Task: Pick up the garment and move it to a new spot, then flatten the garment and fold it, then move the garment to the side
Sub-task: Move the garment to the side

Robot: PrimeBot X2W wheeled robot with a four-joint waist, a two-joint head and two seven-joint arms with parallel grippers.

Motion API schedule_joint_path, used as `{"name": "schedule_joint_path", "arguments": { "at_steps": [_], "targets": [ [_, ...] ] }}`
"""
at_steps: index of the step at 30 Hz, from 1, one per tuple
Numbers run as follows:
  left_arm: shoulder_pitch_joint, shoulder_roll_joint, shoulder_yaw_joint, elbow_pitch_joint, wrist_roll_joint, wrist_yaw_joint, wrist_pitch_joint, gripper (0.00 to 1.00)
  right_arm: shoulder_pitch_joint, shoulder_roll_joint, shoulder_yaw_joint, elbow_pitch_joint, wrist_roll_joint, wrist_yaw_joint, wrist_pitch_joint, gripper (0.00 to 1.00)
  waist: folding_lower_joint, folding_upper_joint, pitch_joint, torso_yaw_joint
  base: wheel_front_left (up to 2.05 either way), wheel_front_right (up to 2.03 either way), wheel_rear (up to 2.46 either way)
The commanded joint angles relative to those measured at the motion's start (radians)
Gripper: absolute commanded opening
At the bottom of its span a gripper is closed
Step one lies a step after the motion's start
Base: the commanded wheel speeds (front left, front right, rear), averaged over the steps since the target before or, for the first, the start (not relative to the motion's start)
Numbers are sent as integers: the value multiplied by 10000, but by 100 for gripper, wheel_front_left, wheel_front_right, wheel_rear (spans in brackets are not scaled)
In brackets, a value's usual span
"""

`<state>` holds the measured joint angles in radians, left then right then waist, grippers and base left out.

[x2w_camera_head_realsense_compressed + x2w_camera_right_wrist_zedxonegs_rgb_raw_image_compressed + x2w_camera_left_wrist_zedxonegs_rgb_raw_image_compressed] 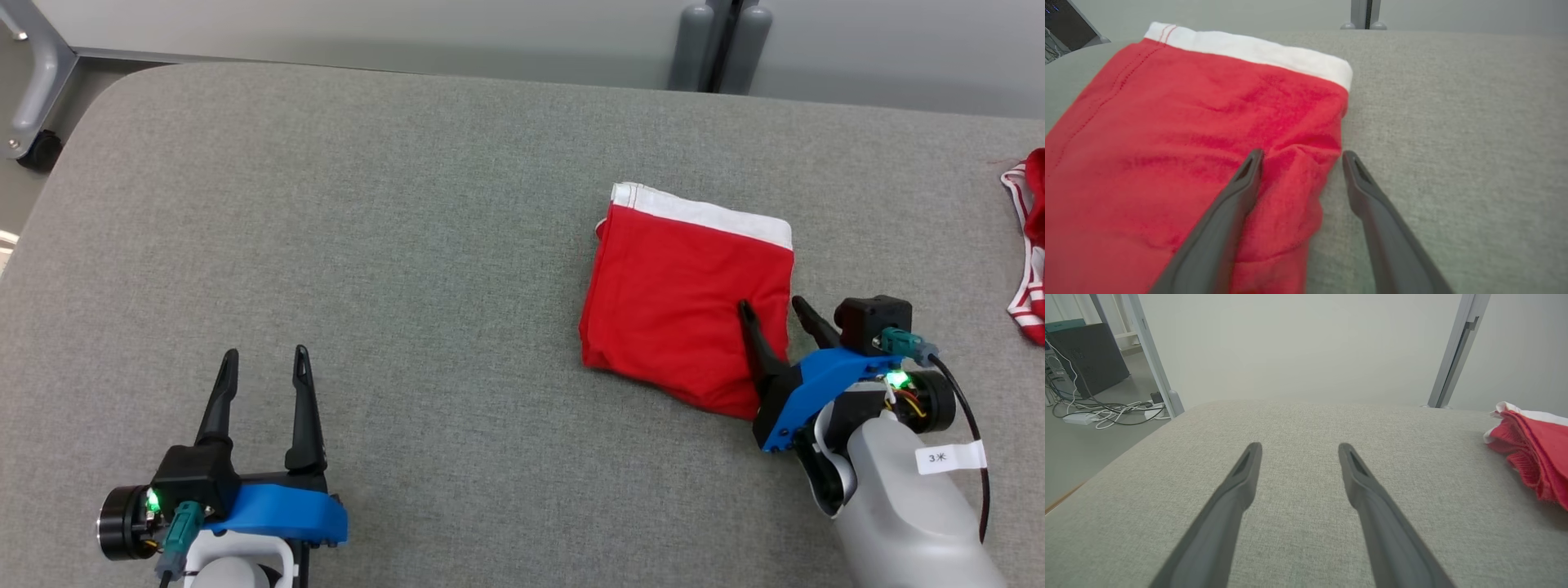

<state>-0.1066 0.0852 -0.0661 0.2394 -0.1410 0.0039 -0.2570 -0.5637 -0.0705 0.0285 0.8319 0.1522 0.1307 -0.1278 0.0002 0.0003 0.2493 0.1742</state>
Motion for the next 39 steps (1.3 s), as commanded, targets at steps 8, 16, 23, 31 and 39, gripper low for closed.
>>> {"name": "schedule_joint_path", "arguments": {
  "at_steps": [8,16,23,31,39],
  "targets": [
    [-324,13,-109,184,34,-31,-79,100,-541,205,603,1333,911,3,-268,100,-2,-3,1,-68,0,0,0],
    [-421,28,-85,272,-67,-60,-88,100,-1028,159,1717,1607,1803,3,-785,0,-2,-3,92,-192,0,0,0],
    [-499,88,-48,-87,-37,-104,-86,100,-1958,-1005,2831,1612,877,2,-1002,0,-2,-3,419,-776,0,0,0],
    [-829,269,-87,-774,184,-8,-86,100,-3413,-2804,4700,879,1042,2,-615,0,-2,-3,1263,-1843,0,0,0],
    [-1087,688,19,-1948,434,160,159,100,-4885,-4308,5848,-63,2123,2,-145,0,-2,-3,2422,-3310,0,0,0]
  ]
}}
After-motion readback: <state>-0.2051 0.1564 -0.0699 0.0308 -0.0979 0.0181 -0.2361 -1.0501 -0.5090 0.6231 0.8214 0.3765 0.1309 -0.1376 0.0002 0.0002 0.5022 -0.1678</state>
